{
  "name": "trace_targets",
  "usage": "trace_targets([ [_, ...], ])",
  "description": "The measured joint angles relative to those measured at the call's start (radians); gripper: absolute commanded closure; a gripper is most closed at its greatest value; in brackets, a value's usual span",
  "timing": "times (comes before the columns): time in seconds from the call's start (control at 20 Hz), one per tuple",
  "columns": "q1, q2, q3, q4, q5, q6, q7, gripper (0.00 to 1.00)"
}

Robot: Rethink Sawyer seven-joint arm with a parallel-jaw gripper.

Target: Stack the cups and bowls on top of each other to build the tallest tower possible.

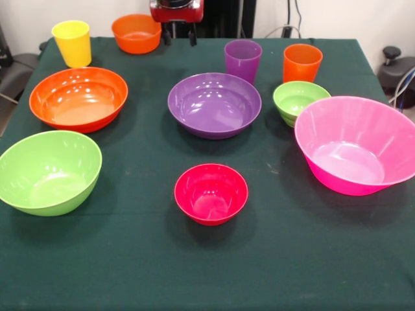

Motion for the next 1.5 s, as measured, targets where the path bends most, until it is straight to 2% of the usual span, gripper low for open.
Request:
trace_targets([
  [0.8, 0.021, -0.001, -0.079, 0.11, 0.002, -0.086, 0.0, 0.0],
  [1.5, 0.017, 0.013, -0.105, 0.117, 0.003, -0.086, 0.0, 0.0],
])
